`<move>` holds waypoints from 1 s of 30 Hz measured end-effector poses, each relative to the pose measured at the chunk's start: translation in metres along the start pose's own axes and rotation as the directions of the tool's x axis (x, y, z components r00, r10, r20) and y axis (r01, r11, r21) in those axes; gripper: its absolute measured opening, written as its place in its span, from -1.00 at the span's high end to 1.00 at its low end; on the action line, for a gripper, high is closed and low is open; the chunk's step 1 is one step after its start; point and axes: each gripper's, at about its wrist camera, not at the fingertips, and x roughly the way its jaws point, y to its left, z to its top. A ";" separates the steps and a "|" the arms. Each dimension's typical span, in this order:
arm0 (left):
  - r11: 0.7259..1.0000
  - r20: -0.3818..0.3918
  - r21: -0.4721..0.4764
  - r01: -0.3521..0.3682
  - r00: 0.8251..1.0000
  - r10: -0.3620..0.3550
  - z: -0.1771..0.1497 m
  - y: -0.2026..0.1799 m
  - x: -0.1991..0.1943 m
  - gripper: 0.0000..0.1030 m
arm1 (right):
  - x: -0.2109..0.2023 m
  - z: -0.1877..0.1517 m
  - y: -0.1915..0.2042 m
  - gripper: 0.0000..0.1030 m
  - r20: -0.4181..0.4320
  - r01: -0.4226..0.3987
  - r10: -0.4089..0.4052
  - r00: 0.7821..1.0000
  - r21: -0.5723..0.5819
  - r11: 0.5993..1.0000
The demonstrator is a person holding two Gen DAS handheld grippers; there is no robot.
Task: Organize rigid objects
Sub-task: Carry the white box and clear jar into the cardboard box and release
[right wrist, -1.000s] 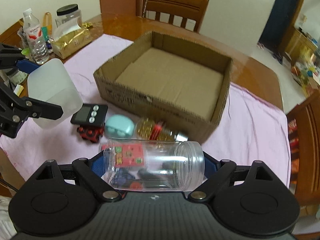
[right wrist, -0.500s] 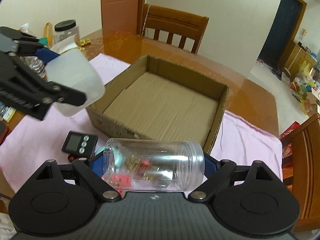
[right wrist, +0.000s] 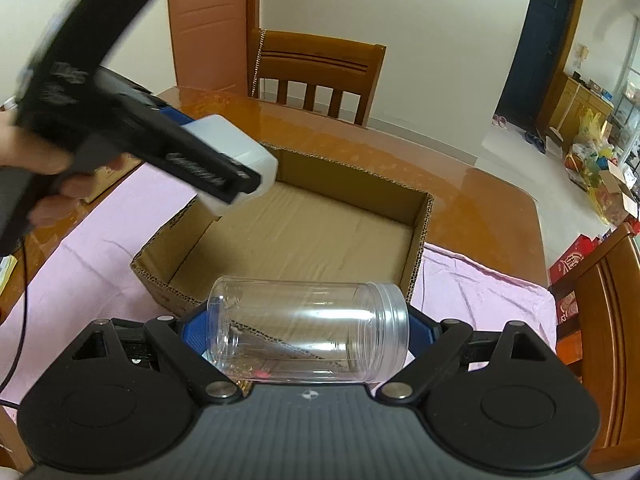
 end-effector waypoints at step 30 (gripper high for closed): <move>0.954 0.057 -0.262 -0.147 0.984 0.167 -0.096 0.041 -0.071 -0.98 | 0.025 0.021 -0.010 -0.81 -0.030 -0.036 0.037 0.999 0.049 0.998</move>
